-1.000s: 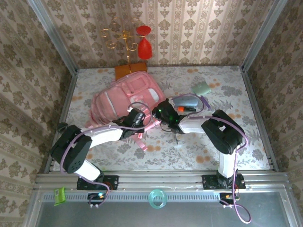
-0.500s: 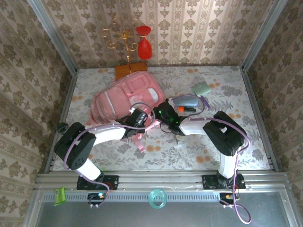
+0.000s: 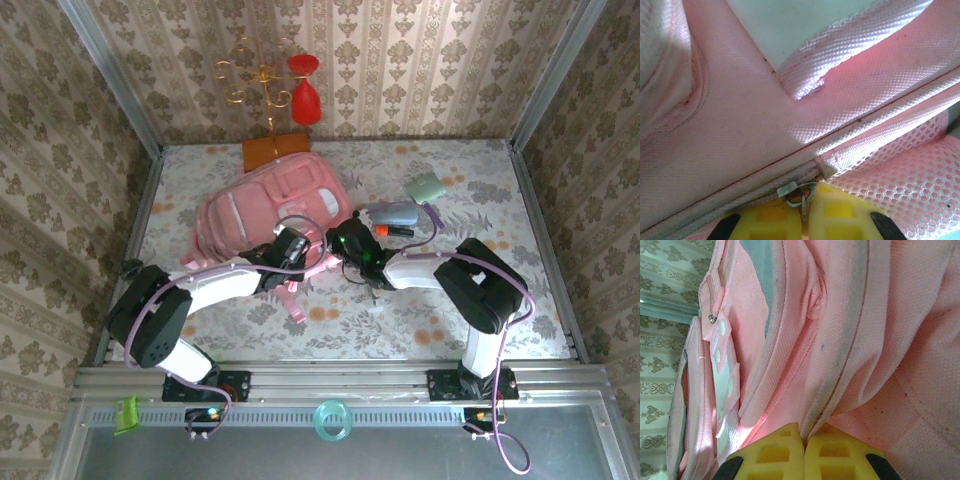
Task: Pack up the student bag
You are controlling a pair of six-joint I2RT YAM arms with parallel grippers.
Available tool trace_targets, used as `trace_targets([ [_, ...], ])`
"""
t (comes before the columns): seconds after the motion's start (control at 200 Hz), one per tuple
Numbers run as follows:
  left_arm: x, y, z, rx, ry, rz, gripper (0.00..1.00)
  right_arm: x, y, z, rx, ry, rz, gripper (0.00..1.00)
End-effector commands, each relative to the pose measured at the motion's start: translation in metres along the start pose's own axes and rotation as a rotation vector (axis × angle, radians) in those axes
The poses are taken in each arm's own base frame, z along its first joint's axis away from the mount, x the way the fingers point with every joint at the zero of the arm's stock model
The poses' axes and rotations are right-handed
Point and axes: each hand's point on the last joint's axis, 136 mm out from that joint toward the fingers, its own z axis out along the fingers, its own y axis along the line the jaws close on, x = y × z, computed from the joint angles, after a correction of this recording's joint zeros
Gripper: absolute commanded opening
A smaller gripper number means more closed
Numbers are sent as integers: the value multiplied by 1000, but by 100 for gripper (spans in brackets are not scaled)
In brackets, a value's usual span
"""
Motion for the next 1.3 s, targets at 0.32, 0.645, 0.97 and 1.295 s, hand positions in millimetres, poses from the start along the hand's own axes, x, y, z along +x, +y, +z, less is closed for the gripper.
trace_targets([
  [0.32, 8, 18, -34, 113, 39, -4, 0, -56, -35, -14, 204, -176, -160, 0],
  [0.645, 25, 30, -53, 211, 127, -43, 0, -68, -48, -7, 270, -202, -199, 0],
  [0.97, 27, 54, -54, 161, 130, -56, 0, -71, -36, -3, 215, -188, -249, 0],
  [1.295, 19, 68, -80, 202, 100, -133, 0, -96, -42, 7, 269, -132, -350, 0],
])
